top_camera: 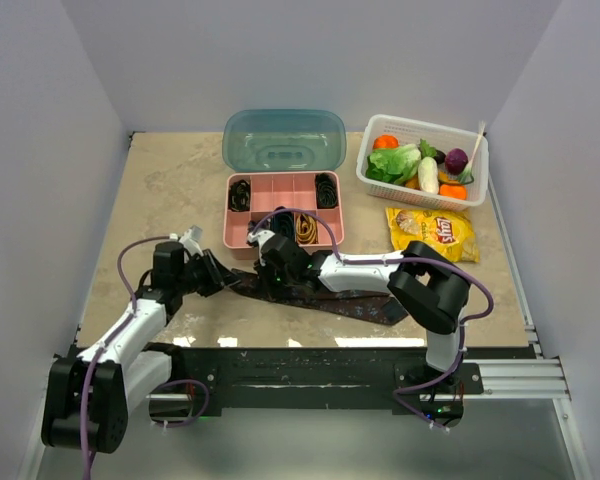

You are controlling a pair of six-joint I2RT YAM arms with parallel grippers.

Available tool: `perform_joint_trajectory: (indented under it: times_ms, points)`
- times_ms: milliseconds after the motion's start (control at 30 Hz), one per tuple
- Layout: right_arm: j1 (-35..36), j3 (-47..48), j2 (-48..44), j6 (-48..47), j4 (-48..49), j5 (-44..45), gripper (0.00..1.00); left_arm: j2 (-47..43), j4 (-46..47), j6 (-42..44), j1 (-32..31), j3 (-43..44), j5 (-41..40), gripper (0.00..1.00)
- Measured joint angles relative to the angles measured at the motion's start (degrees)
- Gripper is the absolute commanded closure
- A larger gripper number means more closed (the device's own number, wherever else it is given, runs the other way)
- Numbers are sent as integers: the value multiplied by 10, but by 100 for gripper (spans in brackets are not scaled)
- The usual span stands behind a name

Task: Roll the ties
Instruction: Roll the tie at the center of the board.

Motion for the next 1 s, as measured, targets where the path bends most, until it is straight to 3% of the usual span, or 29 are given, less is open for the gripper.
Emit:
perform_joint_trajectory:
  times_ms: [433,733,1000]
  points:
    - [0,2,16,-2,-6,10,100,-18,-85,20,-2,59,-38,100]
    - [1,22,27,-5,-23,34,100,21,-166,61,-2,129,-38,100]
    - [0,21,19,-28,-39,43,100,61,-191,70,-24,132,-56,100]
